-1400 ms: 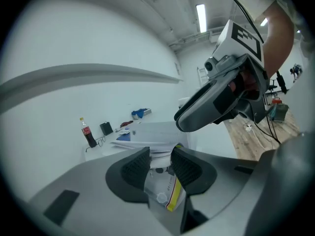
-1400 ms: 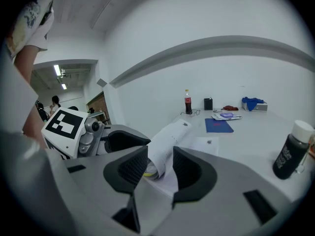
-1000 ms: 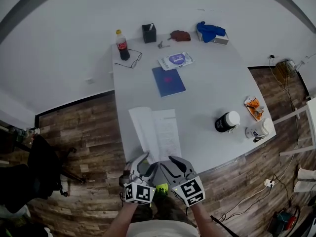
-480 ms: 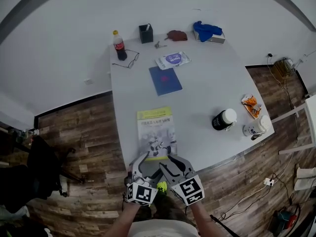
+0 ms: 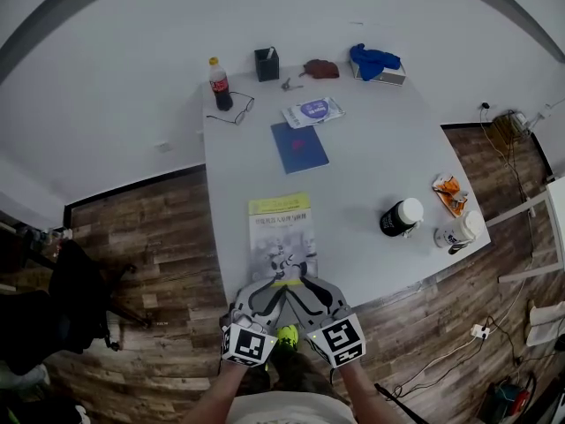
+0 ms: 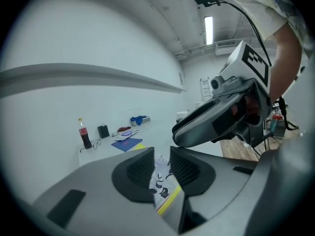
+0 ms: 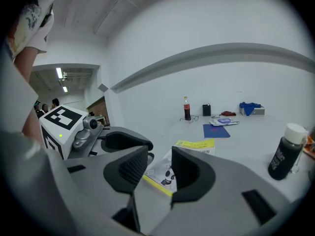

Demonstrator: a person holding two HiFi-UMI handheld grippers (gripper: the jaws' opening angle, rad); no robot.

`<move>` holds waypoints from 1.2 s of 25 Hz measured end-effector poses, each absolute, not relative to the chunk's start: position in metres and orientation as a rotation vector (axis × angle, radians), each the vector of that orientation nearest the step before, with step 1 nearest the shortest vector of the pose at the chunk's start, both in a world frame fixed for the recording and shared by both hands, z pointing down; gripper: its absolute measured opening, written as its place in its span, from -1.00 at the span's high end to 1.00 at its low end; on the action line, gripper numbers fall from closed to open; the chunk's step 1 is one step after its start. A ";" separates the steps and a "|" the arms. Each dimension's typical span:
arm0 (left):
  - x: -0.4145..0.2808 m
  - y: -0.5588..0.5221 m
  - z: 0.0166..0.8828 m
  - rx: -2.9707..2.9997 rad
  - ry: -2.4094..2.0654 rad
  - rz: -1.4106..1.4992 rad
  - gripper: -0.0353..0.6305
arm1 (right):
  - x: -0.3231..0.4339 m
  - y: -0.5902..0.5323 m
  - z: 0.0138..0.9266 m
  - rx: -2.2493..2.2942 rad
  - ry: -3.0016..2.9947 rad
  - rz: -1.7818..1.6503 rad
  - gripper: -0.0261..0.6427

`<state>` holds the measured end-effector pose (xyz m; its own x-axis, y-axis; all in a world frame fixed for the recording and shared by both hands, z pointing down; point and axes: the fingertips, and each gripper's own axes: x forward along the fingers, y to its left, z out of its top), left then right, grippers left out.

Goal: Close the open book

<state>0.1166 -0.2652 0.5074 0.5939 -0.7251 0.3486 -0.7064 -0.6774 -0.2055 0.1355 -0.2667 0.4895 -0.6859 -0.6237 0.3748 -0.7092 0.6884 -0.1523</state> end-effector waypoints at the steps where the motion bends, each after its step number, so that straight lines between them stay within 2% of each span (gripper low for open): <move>1: 0.117 -0.264 0.505 -2.756 1.223 -0.639 0.69 | 0.134 -0.267 0.488 1.053 -2.614 0.411 0.47; 4: 0.117 -0.263 0.500 -2.786 1.223 -0.606 0.85 | 0.131 -0.268 0.482 1.045 -2.637 0.393 0.47; 10: 0.105 -0.269 0.482 -2.862 1.337 -0.464 0.86 | 0.123 -0.268 0.468 1.039 -2.665 0.347 0.48; 16: 0.105 -0.270 0.470 -2.873 1.376 -0.404 0.86 | 0.123 -0.271 0.463 1.059 -2.658 0.320 0.69; 23: 0.107 -0.271 0.462 -2.922 1.431 -0.305 0.86 | 0.121 -0.270 0.457 1.061 -2.647 0.308 0.81; 30: 0.107 -0.272 0.457 -2.907 1.444 -0.294 0.86 | 0.117 -0.270 0.454 1.059 -2.658 0.298 0.83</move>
